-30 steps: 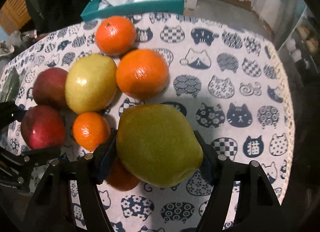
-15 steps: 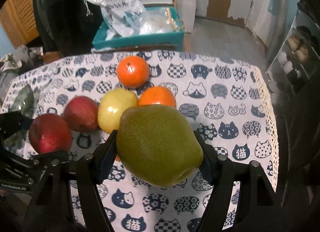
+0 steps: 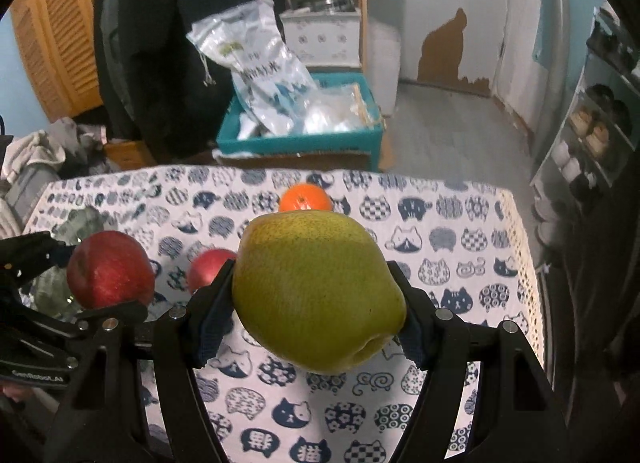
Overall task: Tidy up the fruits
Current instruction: 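Lift the red apple with the left tool while the right tool lifts the pear toward the bowl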
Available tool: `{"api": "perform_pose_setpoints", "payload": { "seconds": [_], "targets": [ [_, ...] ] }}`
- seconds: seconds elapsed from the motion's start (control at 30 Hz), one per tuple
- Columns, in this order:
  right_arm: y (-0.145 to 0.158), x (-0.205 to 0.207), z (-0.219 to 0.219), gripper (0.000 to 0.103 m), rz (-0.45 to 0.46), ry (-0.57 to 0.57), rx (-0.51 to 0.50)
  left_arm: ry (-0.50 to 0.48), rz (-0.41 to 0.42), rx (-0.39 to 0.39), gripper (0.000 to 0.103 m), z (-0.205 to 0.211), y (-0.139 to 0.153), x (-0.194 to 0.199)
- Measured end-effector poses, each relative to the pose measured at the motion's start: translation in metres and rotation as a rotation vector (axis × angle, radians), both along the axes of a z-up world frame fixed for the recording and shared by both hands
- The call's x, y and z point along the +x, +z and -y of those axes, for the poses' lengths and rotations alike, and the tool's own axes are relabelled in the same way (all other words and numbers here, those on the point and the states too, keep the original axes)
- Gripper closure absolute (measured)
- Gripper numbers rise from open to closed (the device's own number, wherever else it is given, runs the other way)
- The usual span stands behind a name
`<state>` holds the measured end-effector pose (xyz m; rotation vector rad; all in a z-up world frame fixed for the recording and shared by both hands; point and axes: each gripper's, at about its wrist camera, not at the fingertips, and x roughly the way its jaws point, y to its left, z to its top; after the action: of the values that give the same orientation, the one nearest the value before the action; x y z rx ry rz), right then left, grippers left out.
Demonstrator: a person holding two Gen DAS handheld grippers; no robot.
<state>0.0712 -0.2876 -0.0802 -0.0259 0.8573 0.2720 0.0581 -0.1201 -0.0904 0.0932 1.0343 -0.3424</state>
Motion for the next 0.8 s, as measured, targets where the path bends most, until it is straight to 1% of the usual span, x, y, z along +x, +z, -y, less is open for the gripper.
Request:
{"api": "perform_pose_setpoints", "payload": {
  "seconds": [0.17, 0.37, 0.57, 0.8],
  "targets": [
    [0.021, -0.005, -0.013, 0.031, 0.039, 0.016, 0.025, 0.012, 0.049, -0.006, 0.026, -0.014, 0.019, -0.007],
    [0.039, -0.008, -0.029, 0.032, 0.069, 0.036, 0.043, 0.036, 0.096, -0.016, 0.026, -0.033, 0.037, -0.013],
    [0.058, -0.013, -0.046, 0.035, 0.102, 0.062, 0.062, 0.066, 0.125, -0.029, 0.026, -0.054, 0.050, -0.020],
    [0.068, -0.015, -0.071, 0.035, 0.121, 0.105, 0.082, 0.109, 0.135, -0.051, 0.026, -0.081, 0.058, -0.025]
  ]
}}
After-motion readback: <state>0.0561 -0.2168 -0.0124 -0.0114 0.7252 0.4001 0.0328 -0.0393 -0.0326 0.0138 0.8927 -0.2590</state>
